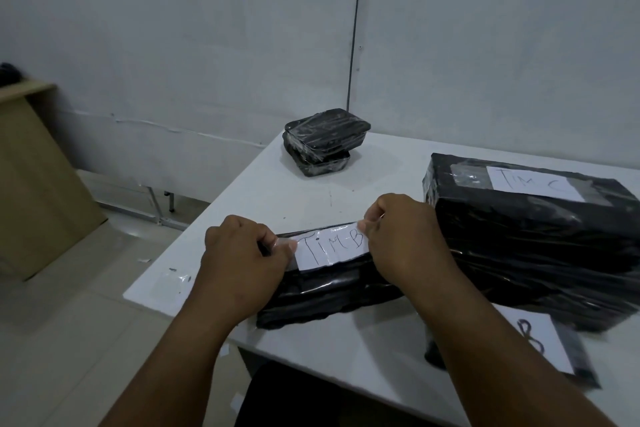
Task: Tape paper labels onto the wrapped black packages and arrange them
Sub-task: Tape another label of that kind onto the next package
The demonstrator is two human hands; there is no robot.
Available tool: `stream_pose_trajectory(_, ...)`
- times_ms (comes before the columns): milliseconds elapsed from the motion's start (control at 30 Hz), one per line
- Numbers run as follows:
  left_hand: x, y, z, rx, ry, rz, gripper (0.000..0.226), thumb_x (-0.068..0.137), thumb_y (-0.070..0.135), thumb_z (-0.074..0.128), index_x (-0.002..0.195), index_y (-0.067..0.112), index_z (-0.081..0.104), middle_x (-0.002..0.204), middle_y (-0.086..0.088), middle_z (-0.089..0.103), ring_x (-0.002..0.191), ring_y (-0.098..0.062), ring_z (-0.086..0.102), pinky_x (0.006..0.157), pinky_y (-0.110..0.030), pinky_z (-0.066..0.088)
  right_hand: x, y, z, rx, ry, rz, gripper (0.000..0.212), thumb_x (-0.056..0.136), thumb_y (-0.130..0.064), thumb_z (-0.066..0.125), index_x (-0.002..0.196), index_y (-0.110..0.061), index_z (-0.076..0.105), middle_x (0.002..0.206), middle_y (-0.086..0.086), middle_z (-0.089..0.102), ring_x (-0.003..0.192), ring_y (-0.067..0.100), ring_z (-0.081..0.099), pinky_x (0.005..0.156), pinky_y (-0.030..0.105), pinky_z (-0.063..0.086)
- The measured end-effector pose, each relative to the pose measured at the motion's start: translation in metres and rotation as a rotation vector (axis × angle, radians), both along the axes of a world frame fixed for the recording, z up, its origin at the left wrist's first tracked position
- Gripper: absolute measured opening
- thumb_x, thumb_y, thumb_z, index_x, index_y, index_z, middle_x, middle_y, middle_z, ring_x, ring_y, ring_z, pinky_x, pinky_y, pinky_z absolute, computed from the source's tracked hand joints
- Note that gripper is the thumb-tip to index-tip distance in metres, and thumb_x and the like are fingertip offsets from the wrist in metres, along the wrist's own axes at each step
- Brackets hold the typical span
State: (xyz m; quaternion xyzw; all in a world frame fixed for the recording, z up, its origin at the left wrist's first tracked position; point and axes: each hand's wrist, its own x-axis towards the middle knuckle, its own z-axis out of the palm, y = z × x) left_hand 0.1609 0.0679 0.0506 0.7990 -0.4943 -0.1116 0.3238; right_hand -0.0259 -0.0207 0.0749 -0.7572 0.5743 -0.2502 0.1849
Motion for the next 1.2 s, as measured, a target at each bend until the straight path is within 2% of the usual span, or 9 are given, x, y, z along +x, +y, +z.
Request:
stream_pose_trajectory(100, -0.002, 0.0, -0.001, 0.005, -0.006, -0.002, 0.025, 0.088, 0.049, 0.068, 0.074, 0.029, 0.063, 0.102, 0.009, 0.049, 0.108, -0.013, 0.038, 0.086, -0.029, 0.035, 0.002, 0.002, -0.006, -0.003, 0.057, -0.006, 0.008, 0.096, -0.017, 0.064, 0.092, -0.011, 0.066, 0.091, 0.001, 0.067, 0.084, 0.015, 0.061, 0.071, 0.026, 0.05)
stream_pose_trajectory(233, -0.004, -0.001, -0.004, 0.011, -0.027, -0.007, 0.024, 0.088, 0.048, 0.069, 0.074, 0.03, 0.061, 0.1, 0.012, 0.046, 0.106, -0.012, 0.036, 0.087, -0.029, 0.037, 0.006, 0.007, -0.012, -0.037, 0.088, -0.006, 0.011, 0.087, -0.003, 0.057, 0.09, -0.013, 0.061, 0.094, 0.003, 0.065, 0.085, 0.022, 0.062, 0.073, 0.036, 0.055)
stream_pose_trajectory(500, -0.007, -0.005, -0.01, -0.019, -0.037, 0.015, 0.026, 0.088, 0.048, 0.069, 0.071, 0.031, 0.06, 0.105, 0.01, 0.048, 0.106, -0.01, 0.034, 0.087, -0.029, 0.036, 0.008, 0.005, -0.016, -0.084, 0.186, -0.028, 0.012, 0.095, -0.006, 0.058, 0.093, -0.015, 0.051, 0.093, 0.002, 0.056, 0.076, 0.018, 0.049, 0.063, 0.028, 0.034)
stream_pose_trajectory(667, -0.007, -0.006, -0.015, -0.034, -0.054, 0.035, 0.025, 0.088, 0.049, 0.068, 0.071, 0.033, 0.058, 0.106, 0.009, 0.048, 0.105, -0.011, 0.034, 0.086, -0.03, 0.037, 0.009, 0.007, -0.016, -0.1, 0.207, -0.039, 0.015, 0.098, -0.008, 0.054, 0.091, -0.017, 0.043, 0.092, 0.001, 0.05, 0.075, 0.02, 0.045, 0.064, 0.029, 0.034)
stream_pose_trajectory(833, -0.009, -0.003, -0.018, -0.059, -0.013, 0.059, 0.024, 0.087, 0.047, 0.07, 0.073, 0.031, 0.059, 0.107, 0.011, 0.048, 0.104, -0.01, 0.033, 0.085, -0.029, 0.035, 0.01, 0.009, -0.017, -0.089, 0.219, -0.062, 0.007, 0.099, -0.009, 0.053, 0.099, -0.015, 0.048, 0.097, 0.003, 0.054, 0.074, 0.02, 0.044, 0.065, 0.03, 0.034)
stream_pose_trajectory(933, -0.009, -0.002, -0.018, -0.096, 0.013, 0.114, 0.029, 0.081, 0.049, 0.076, 0.083, 0.032, 0.053, 0.103, 0.01, 0.046, 0.106, -0.015, 0.035, 0.084, -0.034, 0.038, 0.01, 0.009, -0.019, -0.091, 0.225, -0.071, 0.009, 0.098, -0.009, 0.056, 0.103, -0.013, 0.05, 0.104, 0.006, 0.054, 0.072, 0.02, 0.044, 0.064, 0.029, 0.035)
stream_pose_trajectory(1033, -0.006, -0.001, -0.018, -0.086, 0.036, 0.136, 0.04, 0.077, 0.051, 0.079, 0.089, 0.033, 0.045, 0.103, 0.008, 0.046, 0.105, -0.017, 0.034, 0.084, -0.037, 0.04, 0.012, 0.006, -0.018, -0.103, 0.229, -0.077, 0.02, 0.098, -0.009, 0.059, 0.113, -0.013, 0.047, 0.11, 0.009, 0.053, 0.071, 0.019, 0.045, 0.063, 0.028, 0.036)
stream_pose_trajectory(1100, -0.006, 0.001, -0.019, -0.098, 0.007, 0.124, 0.037, 0.079, 0.047, 0.078, 0.093, 0.032, 0.047, 0.108, 0.007, 0.047, 0.108, -0.019, 0.035, 0.087, -0.038, 0.039, 0.011, 0.006, -0.016, -0.13, 0.23, -0.076, 0.033, 0.094, -0.008, 0.063, 0.119, -0.013, 0.042, 0.112, 0.011, 0.05, 0.07, 0.019, 0.044, 0.062, 0.027, 0.036)
stream_pose_trajectory(1200, -0.009, 0.007, -0.02, -0.257, -0.135, 0.048, 0.026, 0.088, 0.034, 0.071, 0.104, 0.031, 0.051, 0.126, 0.007, 0.049, 0.127, -0.022, 0.036, 0.097, -0.035, 0.028, 0.011, 0.011, -0.013, -0.173, 0.257, -0.075, 0.047, 0.086, 0.001, 0.064, 0.124, -0.013, 0.04, 0.12, 0.013, 0.044, 0.076, 0.019, 0.045, 0.064, 0.026, 0.036)
